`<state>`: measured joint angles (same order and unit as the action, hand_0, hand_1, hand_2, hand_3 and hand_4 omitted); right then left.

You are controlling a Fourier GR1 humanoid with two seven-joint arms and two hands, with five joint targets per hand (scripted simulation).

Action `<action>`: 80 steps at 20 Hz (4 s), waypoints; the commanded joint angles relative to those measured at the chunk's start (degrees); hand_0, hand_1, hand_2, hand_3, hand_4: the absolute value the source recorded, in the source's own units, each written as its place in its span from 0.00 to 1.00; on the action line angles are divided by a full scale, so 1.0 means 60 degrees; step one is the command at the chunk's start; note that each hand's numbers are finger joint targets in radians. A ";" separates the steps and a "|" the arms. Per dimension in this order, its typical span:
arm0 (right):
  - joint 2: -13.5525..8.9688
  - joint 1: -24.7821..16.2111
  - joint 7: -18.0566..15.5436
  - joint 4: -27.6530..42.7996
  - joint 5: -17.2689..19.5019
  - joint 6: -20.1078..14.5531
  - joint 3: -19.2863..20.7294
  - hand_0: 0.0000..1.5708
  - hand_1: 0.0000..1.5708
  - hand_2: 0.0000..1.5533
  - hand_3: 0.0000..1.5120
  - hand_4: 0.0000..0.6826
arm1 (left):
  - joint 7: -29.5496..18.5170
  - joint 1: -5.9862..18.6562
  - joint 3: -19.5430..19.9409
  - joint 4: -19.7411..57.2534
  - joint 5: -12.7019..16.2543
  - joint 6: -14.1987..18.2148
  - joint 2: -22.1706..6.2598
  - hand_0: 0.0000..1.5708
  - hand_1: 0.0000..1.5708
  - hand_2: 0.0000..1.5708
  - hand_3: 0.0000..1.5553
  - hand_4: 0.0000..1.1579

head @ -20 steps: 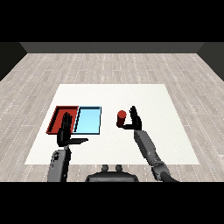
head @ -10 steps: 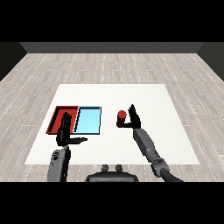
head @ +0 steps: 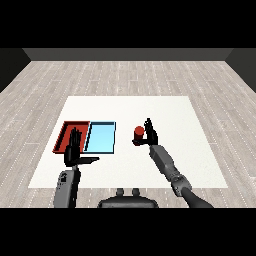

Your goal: Pick the red can and put it in the red box

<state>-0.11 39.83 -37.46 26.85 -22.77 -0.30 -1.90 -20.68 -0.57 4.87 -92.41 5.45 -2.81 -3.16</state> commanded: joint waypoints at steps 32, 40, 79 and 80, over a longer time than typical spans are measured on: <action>0.0019 0.1907 0.0018 -0.2210 -0.1388 -0.1238 -0.1236 0.94 0.94 0.95 0.95 0.85 | 0.0238 -0.0218 -0.0156 -0.0598 -0.0083 0.0147 0.0091 0.00 0.00 0.00 0.00 0.00; -0.0211 0.1559 -0.0003 -0.1806 -0.0904 -0.1501 -0.1570 0.94 0.94 0.94 0.95 0.97 | 0.0288 0.0011 -0.0217 -0.0387 -0.0382 0.0431 0.0166 0.00 0.00 0.00 0.00 0.00; -0.0250 -0.1902 0.2910 0.6925 0.1397 -0.2985 -0.2469 0.89 0.89 0.90 0.92 0.93 | 0.1270 0.2792 -0.4459 0.1892 0.0263 0.2597 0.0526 0.00 0.00 0.00 0.00 0.00; 0.0004 -0.2706 0.2707 0.7720 0.1439 -0.3229 -0.3030 0.88 0.88 0.90 0.92 0.92 | 0.1404 0.1969 -0.4774 0.1009 -0.0153 0.2765 0.0526 0.00 0.00 0.00 0.00 0.00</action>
<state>-1.41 27.14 -22.17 67.55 -15.69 -19.14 -17.88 -12.52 10.80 -21.87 -86.10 4.80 12.00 -0.01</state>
